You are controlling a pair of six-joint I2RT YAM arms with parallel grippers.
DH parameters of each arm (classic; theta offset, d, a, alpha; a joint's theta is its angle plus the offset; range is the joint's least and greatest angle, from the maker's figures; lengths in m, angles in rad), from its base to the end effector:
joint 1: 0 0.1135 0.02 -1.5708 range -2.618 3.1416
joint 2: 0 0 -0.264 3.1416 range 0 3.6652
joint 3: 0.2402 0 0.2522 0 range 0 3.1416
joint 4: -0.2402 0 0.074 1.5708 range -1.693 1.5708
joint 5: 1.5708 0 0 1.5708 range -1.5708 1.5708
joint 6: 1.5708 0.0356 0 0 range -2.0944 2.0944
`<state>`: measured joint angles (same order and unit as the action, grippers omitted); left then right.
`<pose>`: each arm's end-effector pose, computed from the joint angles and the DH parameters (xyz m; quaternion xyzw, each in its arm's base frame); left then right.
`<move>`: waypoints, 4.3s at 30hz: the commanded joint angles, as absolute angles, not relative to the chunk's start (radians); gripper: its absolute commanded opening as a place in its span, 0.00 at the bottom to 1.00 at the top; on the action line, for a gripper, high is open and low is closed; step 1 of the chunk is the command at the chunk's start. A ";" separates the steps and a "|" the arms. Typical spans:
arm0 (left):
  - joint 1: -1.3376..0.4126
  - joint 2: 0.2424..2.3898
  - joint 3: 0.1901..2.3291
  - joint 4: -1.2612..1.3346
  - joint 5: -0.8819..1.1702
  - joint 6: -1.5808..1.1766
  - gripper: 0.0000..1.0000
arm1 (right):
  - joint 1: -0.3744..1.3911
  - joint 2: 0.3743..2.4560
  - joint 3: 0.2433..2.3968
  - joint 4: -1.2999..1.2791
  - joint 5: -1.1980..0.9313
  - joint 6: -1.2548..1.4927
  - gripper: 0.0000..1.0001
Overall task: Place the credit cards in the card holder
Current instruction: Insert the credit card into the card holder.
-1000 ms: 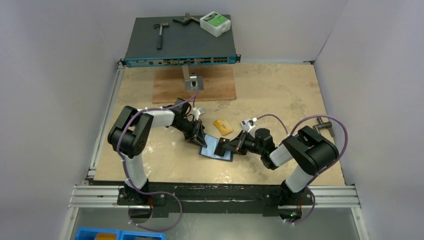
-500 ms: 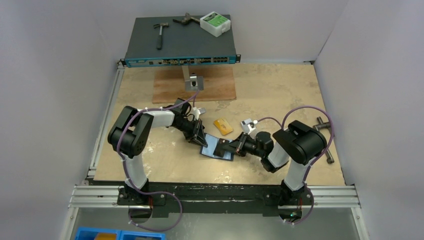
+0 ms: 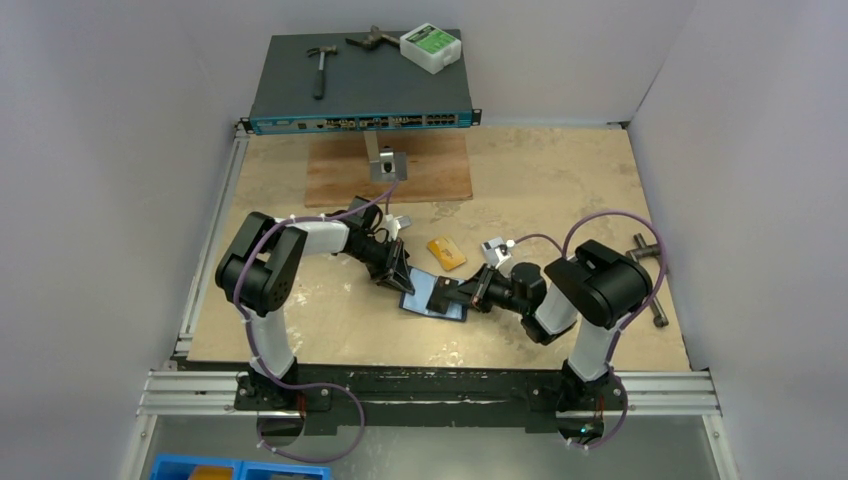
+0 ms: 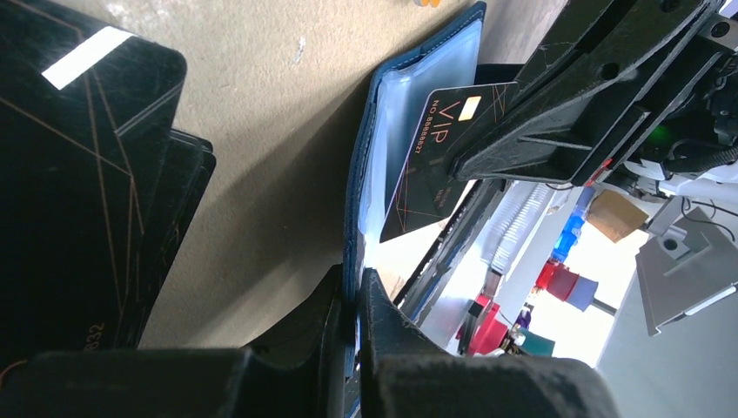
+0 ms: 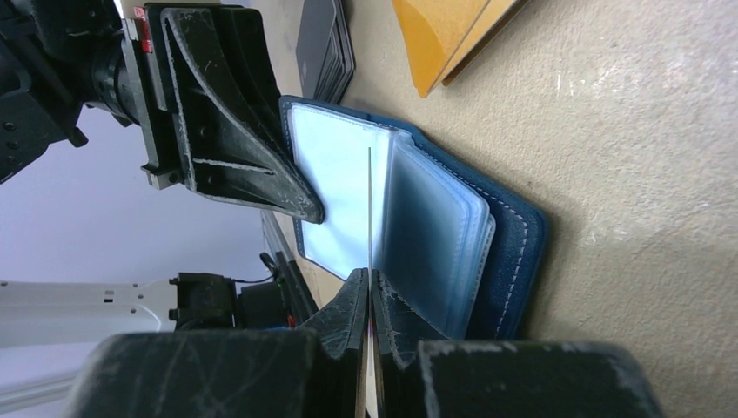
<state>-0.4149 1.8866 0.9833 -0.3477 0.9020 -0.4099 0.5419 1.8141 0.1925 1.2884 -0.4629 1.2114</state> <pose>0.2916 -0.1590 0.1180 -0.0716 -0.8884 0.4517 0.0412 0.1898 0.1328 0.0874 0.1348 0.7926 0.5535 0.2176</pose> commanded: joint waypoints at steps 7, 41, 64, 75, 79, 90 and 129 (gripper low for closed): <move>-0.416 1.896 0.993 -0.378 0.844 -0.389 0.02 | 0.537 1.907 0.203 1.396 -0.460 1.214 0.00; -0.417 1.879 0.997 -0.360 0.916 -0.434 0.26 | 0.568 1.823 0.305 1.068 -0.465 1.056 0.00; -0.417 1.884 1.006 -0.396 0.871 -0.414 0.13 | 0.572 1.815 0.414 0.840 -0.584 1.011 0.00; -0.417 1.897 1.006 -0.388 0.887 -0.416 0.13 | 0.571 1.871 0.438 0.868 -0.590 1.023 0.00; -0.418 1.900 1.006 -0.391 0.880 -0.413 0.14 | 0.572 1.884 0.443 0.883 -0.587 1.025 0.00; -0.402 1.895 1.066 -0.546 0.749 -0.311 0.20 | 0.571 1.898 0.427 0.912 -0.573 1.019 0.00; -0.432 1.865 1.115 -0.686 0.572 -0.166 0.17 | 0.583 1.683 0.500 0.386 -0.377 0.827 0.33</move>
<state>-0.4351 1.8893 1.1091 -0.6743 0.6128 -0.1970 0.5900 1.7046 0.5045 0.5915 -0.5087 0.9176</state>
